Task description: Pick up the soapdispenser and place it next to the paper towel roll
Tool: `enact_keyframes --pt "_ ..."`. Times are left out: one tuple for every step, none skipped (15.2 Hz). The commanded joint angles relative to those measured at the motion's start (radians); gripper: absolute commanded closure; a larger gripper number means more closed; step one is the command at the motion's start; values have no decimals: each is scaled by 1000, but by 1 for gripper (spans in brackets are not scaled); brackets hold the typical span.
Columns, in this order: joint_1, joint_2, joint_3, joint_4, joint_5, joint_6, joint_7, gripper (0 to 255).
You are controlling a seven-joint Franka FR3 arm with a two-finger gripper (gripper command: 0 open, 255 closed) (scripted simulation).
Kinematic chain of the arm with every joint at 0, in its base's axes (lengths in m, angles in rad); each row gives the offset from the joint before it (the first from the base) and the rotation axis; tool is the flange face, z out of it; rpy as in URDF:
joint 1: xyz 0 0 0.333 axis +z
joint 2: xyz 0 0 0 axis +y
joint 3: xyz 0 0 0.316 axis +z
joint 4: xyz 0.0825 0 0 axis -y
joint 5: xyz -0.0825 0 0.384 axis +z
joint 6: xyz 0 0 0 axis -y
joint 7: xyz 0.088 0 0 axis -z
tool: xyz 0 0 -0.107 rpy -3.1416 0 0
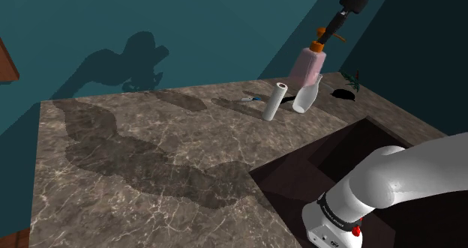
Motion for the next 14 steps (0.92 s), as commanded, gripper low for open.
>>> enact_keyframes --pt "-11 19 -41 25 -7 -10 -53 255" --pt "-16 32 -62 40 -8 -14 -79 255" --pt "-20 47 -84 56 -9 -19 -105 255" --pt "-27 69 -113 81 -9 -25 -142 255" --pt "-28 63 -113 62 -11 -11 -143 255" --pt "-29 57 -112 43 -13 2 -143 255" --pt "-30 52 -112 24 -15 16 -144 255" --pt "-31 47 -111 5 -16 29 -144 255" --pt "-32 42 -111 -13 -18 43 -145 255" --pt "-33 37 -111 -31 -19 56 -145 255" --pt "-34 33 -111 -48 -21 69 -146 255" --pt "-35 29 -111 -66 -22 82 -147 255" --pt "-36 25 -111 -83 -23 96 -148 255" --pt "-37 21 -111 -99 -24 109 -149 255"
